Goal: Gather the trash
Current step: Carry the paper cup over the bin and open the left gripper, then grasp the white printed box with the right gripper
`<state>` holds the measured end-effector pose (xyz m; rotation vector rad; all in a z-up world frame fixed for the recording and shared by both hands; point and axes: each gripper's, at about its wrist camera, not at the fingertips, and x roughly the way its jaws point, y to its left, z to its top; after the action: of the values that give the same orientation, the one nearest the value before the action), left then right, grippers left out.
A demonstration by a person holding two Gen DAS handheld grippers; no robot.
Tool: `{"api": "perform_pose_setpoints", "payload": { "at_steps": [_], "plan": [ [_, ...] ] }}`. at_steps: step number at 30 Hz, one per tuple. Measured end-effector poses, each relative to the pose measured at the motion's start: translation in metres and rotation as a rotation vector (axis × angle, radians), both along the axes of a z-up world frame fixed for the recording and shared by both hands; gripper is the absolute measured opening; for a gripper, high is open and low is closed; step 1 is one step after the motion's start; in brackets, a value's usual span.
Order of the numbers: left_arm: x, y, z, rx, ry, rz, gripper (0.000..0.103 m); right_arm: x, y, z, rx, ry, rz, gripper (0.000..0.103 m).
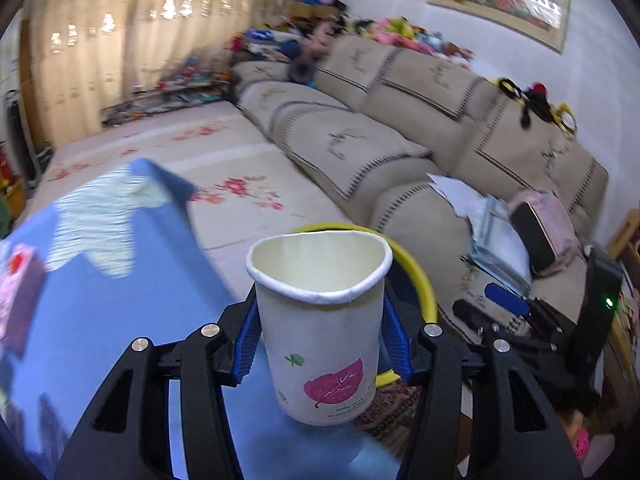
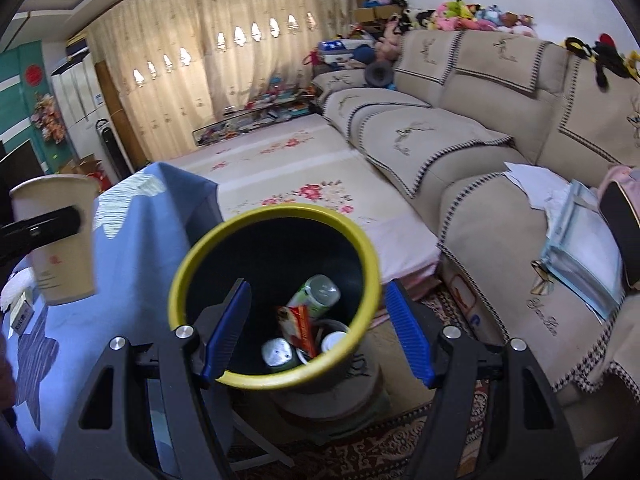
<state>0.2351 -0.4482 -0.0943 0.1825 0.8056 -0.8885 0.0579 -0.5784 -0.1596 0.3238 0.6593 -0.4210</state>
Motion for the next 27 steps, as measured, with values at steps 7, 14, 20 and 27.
{"api": "perform_pose_setpoints", "payload": {
  "at_steps": [7,14,20,27],
  "plan": [
    [0.020,-0.061,-0.028,0.040,0.034,-0.016,0.062,-0.014,-0.013,-0.003,0.010,0.004,-0.033,0.067],
    [0.028,-0.038,-0.024,0.017,0.025,0.038,0.075,-0.011,-0.011,-0.002,0.023,0.005,-0.022,0.069],
    [0.006,0.039,0.009,-0.066,-0.022,0.127,0.083,-0.004,0.009,0.005,0.015,-0.003,0.021,0.069],
    [-0.031,0.181,0.048,-0.150,-0.151,0.346,0.098,0.020,0.054,0.015,-0.014,-0.002,0.132,0.071]
  ]
}}
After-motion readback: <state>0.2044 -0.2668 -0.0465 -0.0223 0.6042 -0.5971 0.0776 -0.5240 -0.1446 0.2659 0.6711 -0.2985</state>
